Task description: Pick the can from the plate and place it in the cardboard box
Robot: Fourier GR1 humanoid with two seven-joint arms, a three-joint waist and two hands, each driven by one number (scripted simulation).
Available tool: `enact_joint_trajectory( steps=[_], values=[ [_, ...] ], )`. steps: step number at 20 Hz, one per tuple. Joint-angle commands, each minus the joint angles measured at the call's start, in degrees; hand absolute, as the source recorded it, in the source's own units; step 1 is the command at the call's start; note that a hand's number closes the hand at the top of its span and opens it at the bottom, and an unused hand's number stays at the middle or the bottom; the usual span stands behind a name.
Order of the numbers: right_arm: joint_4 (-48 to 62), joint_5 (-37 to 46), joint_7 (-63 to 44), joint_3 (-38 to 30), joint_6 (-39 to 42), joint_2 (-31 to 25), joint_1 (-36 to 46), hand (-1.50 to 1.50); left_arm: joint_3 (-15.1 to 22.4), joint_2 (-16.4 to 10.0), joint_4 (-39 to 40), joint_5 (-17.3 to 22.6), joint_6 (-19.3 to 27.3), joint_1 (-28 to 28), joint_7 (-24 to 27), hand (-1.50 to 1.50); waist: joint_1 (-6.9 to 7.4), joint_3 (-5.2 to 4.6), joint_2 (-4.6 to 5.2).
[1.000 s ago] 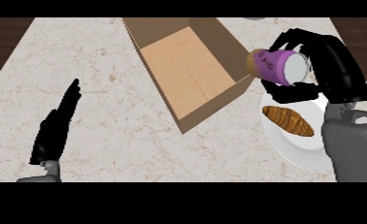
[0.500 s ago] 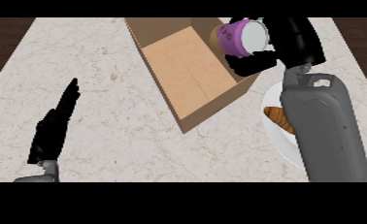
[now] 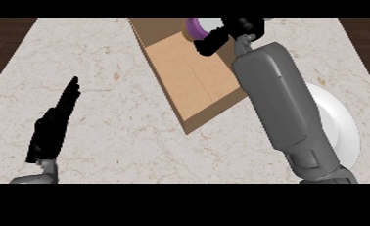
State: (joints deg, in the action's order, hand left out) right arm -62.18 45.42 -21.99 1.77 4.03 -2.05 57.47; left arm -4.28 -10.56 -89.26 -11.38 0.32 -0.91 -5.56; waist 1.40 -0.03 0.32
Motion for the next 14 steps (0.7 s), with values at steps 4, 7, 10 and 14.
enact_joint_trajectory(
  steps=[4,7,10,14],
  values=[
    [20.8,0.5,2.5,1.1,-7.2,2.0,7.2,1.50,0.5,1.1,-0.3,-0.2,0.2,0.5,0.4,0.00,0.54,0.00,0.15],
    [27.8,-2.1,4.5,0.1,-14.5,2.0,6.2,1.50,1.3,2.1,2.8,-1.1,0.8,-0.6,2.8,0.00,1.14,-0.01,0.52],
    [35.3,-4.3,5.1,-2.9,-15.3,2.0,11.0,-1.50,0.8,0.8,-0.1,-0.6,-0.3,-3.2,-2.0,0.00,1.81,0.02,0.65],
    [41.2,-7.3,10.0,-2.6,-20.3,2.0,13.2,-1.50,3.1,3.7,3.5,-3.1,2.2,-3.6,0.8,0.00,2.71,0.01,1.14]
  ],
)
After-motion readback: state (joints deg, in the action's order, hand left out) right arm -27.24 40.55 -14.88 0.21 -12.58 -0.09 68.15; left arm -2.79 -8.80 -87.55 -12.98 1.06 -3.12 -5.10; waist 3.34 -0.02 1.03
